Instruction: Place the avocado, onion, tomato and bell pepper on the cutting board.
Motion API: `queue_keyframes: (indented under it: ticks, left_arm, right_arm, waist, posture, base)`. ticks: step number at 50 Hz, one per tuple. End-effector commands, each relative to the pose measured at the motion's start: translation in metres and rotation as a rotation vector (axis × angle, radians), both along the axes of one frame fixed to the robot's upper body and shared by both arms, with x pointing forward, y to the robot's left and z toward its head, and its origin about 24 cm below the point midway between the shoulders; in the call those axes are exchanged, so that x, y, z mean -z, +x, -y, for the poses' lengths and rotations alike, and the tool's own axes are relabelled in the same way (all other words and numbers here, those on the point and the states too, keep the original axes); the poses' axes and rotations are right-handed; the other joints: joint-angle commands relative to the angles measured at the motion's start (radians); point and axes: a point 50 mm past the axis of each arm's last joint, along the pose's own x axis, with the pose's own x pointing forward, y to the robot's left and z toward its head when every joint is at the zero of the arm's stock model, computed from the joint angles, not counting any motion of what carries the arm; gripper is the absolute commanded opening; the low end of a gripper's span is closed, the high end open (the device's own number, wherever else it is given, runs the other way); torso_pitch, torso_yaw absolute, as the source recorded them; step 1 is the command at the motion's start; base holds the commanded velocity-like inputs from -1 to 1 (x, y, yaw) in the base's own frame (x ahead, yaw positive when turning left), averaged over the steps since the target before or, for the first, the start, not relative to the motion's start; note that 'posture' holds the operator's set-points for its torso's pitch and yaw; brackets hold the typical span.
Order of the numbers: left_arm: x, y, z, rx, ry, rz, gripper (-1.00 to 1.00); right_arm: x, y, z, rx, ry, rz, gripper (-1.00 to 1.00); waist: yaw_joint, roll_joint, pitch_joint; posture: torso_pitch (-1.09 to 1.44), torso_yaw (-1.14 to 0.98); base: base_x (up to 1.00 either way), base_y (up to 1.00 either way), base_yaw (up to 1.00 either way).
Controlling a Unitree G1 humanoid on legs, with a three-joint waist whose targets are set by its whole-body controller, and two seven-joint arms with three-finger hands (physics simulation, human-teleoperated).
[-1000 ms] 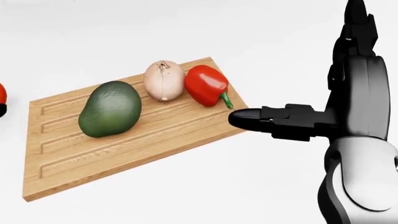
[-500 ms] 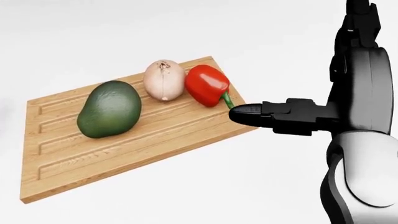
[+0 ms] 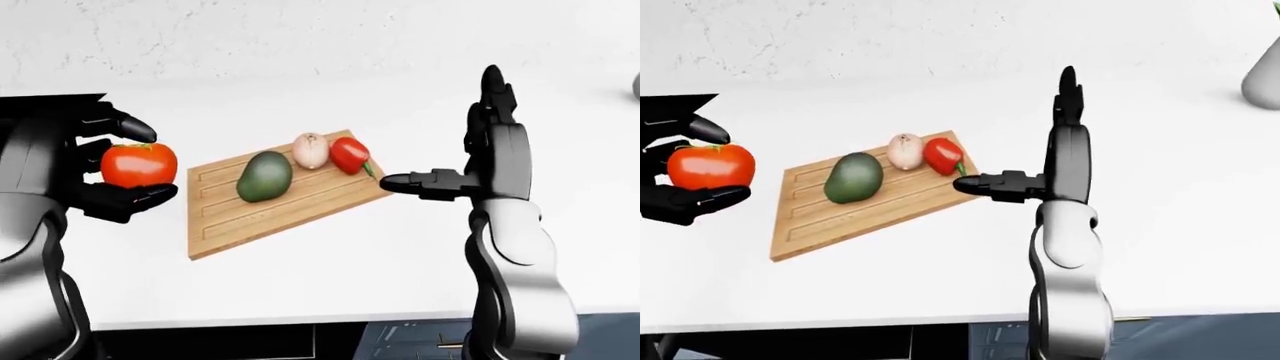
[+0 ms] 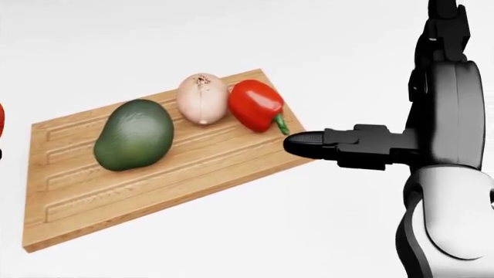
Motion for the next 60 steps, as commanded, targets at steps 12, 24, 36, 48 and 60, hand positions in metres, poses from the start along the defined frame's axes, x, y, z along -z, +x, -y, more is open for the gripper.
queue_keyframes:
  ticks: [12, 24, 36, 48, 60]
  left_arm:
    - [-0.009, -0.008, 0.033, 0.073, 0.048, 0.069, -0.8]
    - [0.002, 0.003, 0.042, 0.108, 0.045, 0.051, -0.77]
    - [0.019, 0.005, 0.054, 0.142, 0.036, 0.024, -0.73]
    - [0.026, 0.007, 0.058, 0.157, 0.034, 0.009, -0.65]
    - [0.03, 0.004, 0.06, 0.163, 0.033, -0.003, -0.44]
  right_arm:
    - [-0.01, -0.005, -0.003, -0.012, -0.004, 0.08, 1.0]
    - [-0.011, -0.001, -0.004, -0.017, -0.006, 0.08, 1.0]
    - [-0.008, -0.002, -0.004, -0.015, -0.006, 0.076, 1.0]
    - [-0.004, -0.002, -0.003, -0.014, -0.003, 0.07, 1.0]
    - [0.0, -0.002, -0.002, -0.012, -0.001, 0.063, 1.0]
  waist:
    - [0.006, -0.005, -0.023]
    - [0.008, -0.012, -0.027]
    - [0.011, -0.016, -0.03]
    - [0.012, -0.018, -0.032]
    - [0.011, -0.018, -0.033]
  posture:
    - [0.0, 0.0]
    - [0.0, 0.0]
    - [0.0, 0.0]
    - [0.0, 0.0]
    - [0.0, 0.0]
  base:
    - [0.0, 0.0, 0.0]
    - [0.0, 0.0, 0.0]
    - [0.0, 0.0, 0.0]
    - [0.0, 0.0, 0.0]
    - [0.0, 0.0, 0.0]
